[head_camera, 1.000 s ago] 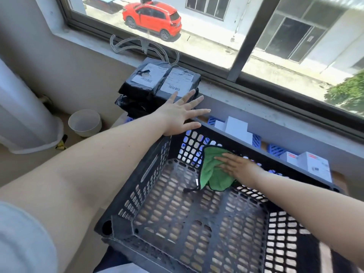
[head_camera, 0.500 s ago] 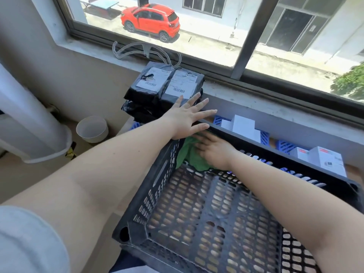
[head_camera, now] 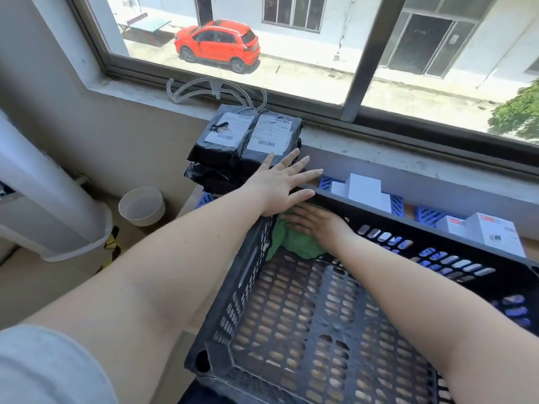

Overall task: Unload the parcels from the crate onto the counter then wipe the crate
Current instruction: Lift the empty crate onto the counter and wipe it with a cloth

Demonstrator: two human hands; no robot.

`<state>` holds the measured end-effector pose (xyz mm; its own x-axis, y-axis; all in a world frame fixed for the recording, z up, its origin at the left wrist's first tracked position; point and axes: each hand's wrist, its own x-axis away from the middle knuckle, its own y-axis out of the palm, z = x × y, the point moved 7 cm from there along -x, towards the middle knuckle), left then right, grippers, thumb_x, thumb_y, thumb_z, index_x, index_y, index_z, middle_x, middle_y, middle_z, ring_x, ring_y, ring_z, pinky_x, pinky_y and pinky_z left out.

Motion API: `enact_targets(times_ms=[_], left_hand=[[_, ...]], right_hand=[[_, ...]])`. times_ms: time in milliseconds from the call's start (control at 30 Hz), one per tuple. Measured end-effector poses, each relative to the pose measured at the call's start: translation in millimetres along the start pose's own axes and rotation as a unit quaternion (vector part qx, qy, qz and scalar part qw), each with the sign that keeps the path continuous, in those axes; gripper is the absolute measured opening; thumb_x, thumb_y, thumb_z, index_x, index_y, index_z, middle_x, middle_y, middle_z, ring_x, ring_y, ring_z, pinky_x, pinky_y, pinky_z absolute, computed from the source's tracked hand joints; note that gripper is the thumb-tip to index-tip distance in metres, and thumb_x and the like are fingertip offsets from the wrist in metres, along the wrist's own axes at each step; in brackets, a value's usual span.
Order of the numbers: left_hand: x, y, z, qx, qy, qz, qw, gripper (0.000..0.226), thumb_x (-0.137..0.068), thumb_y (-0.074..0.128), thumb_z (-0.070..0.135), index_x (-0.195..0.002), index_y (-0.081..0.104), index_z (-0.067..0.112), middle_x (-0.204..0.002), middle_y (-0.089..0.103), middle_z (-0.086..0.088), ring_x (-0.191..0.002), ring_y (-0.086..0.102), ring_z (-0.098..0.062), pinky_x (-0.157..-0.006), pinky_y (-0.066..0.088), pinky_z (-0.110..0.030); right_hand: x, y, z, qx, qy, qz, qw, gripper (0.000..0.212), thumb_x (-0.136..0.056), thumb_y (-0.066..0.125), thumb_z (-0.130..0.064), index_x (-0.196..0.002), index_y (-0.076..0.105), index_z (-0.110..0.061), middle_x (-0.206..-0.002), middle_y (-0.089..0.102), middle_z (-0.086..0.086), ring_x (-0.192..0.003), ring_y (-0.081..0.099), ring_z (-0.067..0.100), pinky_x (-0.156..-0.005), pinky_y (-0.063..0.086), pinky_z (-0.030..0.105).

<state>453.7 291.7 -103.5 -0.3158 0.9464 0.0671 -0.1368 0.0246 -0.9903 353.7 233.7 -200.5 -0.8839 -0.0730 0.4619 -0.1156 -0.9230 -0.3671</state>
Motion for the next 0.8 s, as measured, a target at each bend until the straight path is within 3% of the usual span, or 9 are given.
enact_targets(times_ms=[67, 133, 200, 233, 367, 467, 600, 700, 800], left_hand=[[0.5, 0.1, -0.5, -0.004, -0.001, -0.004, 1.000, 0.059, -0.096, 0.008, 0.067, -0.152, 0.001, 0.050, -0.165, -0.004, 0.009, -0.149, -0.020, -0.013, -0.121, -0.007, -0.052], [1.8, 0.3, 0.0, -0.008, -0.003, -0.008, 1.000, 0.060, -0.095, 0.007, 0.067, -0.153, 0.002, 0.050, -0.165, -0.004, 0.009, -0.150, -0.019, -0.013, -0.121, -0.007, -0.051], [2.5, 0.3, 0.2, -0.009, -0.005, -0.008, 1.000, 0.060, -0.095, 0.006, 0.067, -0.153, 0.002, 0.050, -0.165, -0.004, 0.009, -0.150, -0.019, -0.013, -0.121, -0.007, -0.051], [2.6, 0.1, 0.3, -0.010, -0.006, -0.007, 1.000, 0.061, -0.095, 0.006, 0.067, -0.153, 0.002, 0.050, -0.165, -0.004, 0.008, -0.150, -0.019, -0.013, -0.121, -0.007, -0.051], [3.5, -1.6, 1.8, -0.020, -0.007, -0.006, 1.000, 0.062, -0.094, 0.004, 0.068, -0.153, 0.002, 0.050, -0.165, -0.004, 0.009, -0.150, -0.019, -0.013, -0.121, -0.008, -0.052], [5.5, -2.4, 3.4, -0.025, -0.007, -0.009, 1.000, 0.062, -0.095, 0.005, 0.067, -0.153, 0.002, 0.049, -0.165, -0.005, 0.009, -0.149, -0.020, -0.013, -0.121, -0.009, -0.052], [6.4, -6.9, 5.7, -0.056, -0.004, -0.003, 0.998, 0.058, -0.097, 0.006, 0.064, -0.153, -0.002, 0.050, -0.165, -0.010, 0.008, -0.149, -0.022, -0.013, -0.118, -0.013, -0.057], [8.0, -15.8, 8.8, -0.100, 0.005, 0.010, 0.995, 0.054, -0.099, 0.004, 0.061, -0.150, -0.013, 0.051, -0.161, -0.025, 0.009, -0.147, -0.026, -0.014, -0.114, -0.016, -0.063], [16.6, -19.1, 11.9, -0.114, 0.036, 0.004, 0.993, 0.057, -0.095, -0.001, 0.062, -0.149, -0.014, 0.050, -0.159, -0.029, 0.009, -0.146, -0.028, -0.015, -0.115, -0.015, -0.061]], right_hand=[[0.0, 3.4, 0.1, -0.050, 0.003, 0.028, 0.998, 0.072, -0.103, 0.038, -0.021, -0.155, -0.011, -0.021, -0.162, -0.021, -0.001, -0.149, -0.017, 0.022, -0.108, -0.021, 0.044], [3.5, -3.0, 6.3, -0.114, 0.014, 0.092, 0.989, 0.057, -0.100, 0.034, -0.020, -0.155, 0.024, -0.024, -0.164, 0.011, -0.005, -0.151, 0.011, 0.017, -0.115, -0.011, 0.039], [10.0, -10.8, 8.4, -0.204, 0.014, 0.131, 0.970, 0.050, -0.090, 0.035, -0.024, -0.130, 0.065, -0.023, -0.143, 0.054, -0.004, -0.134, 0.050, 0.017, -0.122, 0.007, 0.037], [13.7, -13.8, 9.0, -0.239, 0.008, 0.151, 0.959, 0.049, -0.087, 0.035, -0.025, -0.119, 0.072, -0.021, -0.133, 0.063, -0.001, -0.126, 0.057, 0.019, -0.121, 0.009, 0.037], [42.5, -17.7, 35.3, -0.306, 0.069, 0.237, 0.920, 0.044, -0.089, 0.040, -0.028, -0.121, 0.070, -0.021, -0.132, 0.064, 0.003, -0.129, 0.055, 0.025, -0.119, 0.009, 0.037], [58.0, -12.8, 40.0, -0.331, 0.049, 0.270, 0.903, 0.040, -0.087, 0.065, -0.035, -0.126, 0.066, -0.026, -0.120, 0.071, 0.005, -0.125, 0.058, 0.026, -0.115, 0.029, 0.037], [72.9, -22.6, 37.6, -0.384, 0.101, 0.328, 0.857, 0.032, -0.095, 0.046, -0.033, -0.103, 0.072, -0.017, -0.081, 0.074, -0.001, -0.100, 0.071, 0.025, -0.100, 0.049, 0.042], [78.7, -28.3, 30.9, -0.412, 0.155, 0.374, 0.817, 0.031, -0.096, 0.044, -0.029, -0.100, 0.071, -0.014, -0.075, 0.069, -0.001, -0.082, 0.068, 0.027, -0.084, 0.055, 0.039], [78.3, -36.4, 27.4, -0.430, 0.233, 0.394, 0.778, 0.028, -0.096, 0.046, -0.029, -0.097, 0.069, -0.014, -0.072, 0.065, -0.002, -0.070, 0.063, 0.026, -0.068, 0.053, 0.037]])
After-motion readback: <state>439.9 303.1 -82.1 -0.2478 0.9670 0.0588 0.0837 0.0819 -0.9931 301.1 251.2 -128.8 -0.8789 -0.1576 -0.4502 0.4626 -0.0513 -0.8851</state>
